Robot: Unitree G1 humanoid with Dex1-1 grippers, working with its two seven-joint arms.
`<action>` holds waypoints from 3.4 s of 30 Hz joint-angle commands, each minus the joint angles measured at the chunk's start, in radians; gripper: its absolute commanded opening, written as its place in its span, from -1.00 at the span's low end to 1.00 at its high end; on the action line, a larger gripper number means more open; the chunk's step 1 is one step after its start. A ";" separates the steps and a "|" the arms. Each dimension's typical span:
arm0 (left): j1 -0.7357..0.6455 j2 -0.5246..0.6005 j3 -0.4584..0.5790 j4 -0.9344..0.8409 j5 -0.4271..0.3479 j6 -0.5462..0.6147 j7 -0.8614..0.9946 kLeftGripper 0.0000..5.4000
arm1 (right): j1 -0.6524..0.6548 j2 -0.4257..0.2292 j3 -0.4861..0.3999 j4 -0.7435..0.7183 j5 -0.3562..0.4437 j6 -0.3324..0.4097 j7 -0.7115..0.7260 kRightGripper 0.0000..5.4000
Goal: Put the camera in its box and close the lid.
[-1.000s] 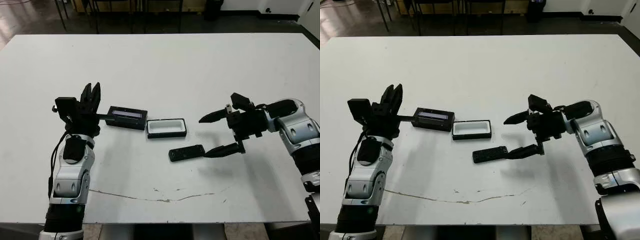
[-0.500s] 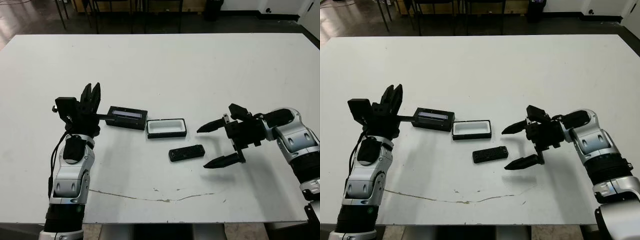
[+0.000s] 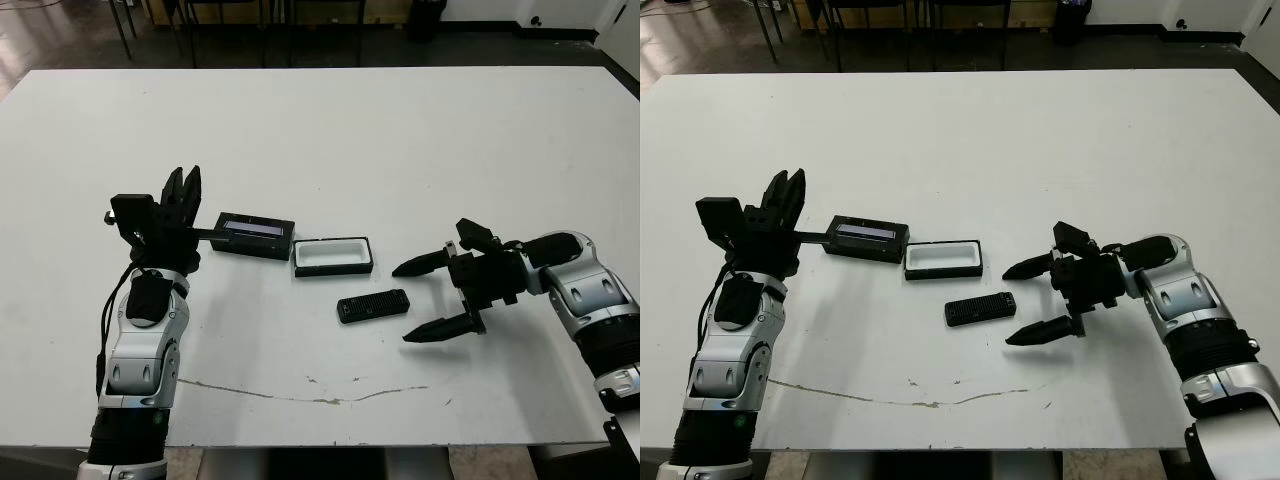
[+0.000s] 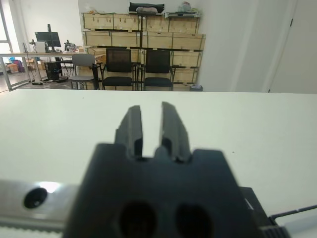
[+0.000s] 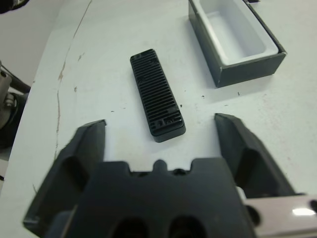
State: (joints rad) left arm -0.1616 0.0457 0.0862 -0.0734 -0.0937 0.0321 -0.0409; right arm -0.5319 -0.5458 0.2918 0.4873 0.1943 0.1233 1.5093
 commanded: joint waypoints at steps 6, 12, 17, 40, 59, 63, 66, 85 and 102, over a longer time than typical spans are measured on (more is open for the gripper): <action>0.013 0.008 -0.001 0.003 0.009 0.017 0.004 -1.00 | 0.051 0.033 0.006 0.025 -0.019 0.025 -0.055 -0.07; 0.010 0.008 0.001 0.006 0.004 0.018 0.002 -1.00 | 0.083 0.037 0.001 -0.023 -0.017 0.048 -0.105 -0.57; 0.009 0.011 0.003 0.001 0.006 0.025 0.005 -1.00 | 0.055 0.026 0.010 -0.001 -0.012 0.061 -0.063 -0.95; 0.006 0.012 0.002 -0.001 0.006 0.021 -0.003 -1.00 | -0.022 -0.066 -0.172 -0.234 0.179 0.335 -0.036 -1.00; 0.020 0.001 -0.010 -0.004 0.021 0.020 0.021 -1.00 | -0.289 0.055 -0.173 0.062 0.109 0.163 -0.142 -1.00; 0.024 0.003 -0.011 -0.001 0.030 0.011 0.020 -1.00 | -0.311 0.070 -0.154 0.129 0.055 0.136 -0.166 -1.00; 0.024 0.001 -0.008 0.003 0.021 0.005 0.013 -1.00 | -0.309 0.079 -0.149 0.154 0.030 0.118 -0.181 -1.00; 0.021 0.000 -0.005 0.005 0.021 0.009 0.017 -1.00 | -0.285 0.103 -0.132 0.173 -0.006 0.092 -0.165 -1.00; 0.019 0.002 -0.009 0.005 0.023 0.008 0.012 -1.00 | -0.314 0.108 -0.089 0.228 -0.038 0.093 -0.074 -1.00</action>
State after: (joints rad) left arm -0.1544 0.0396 0.0750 -0.0796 -0.0743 0.0301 -0.0269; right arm -0.8362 -0.4427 0.1902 0.7117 0.1701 0.2161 1.4283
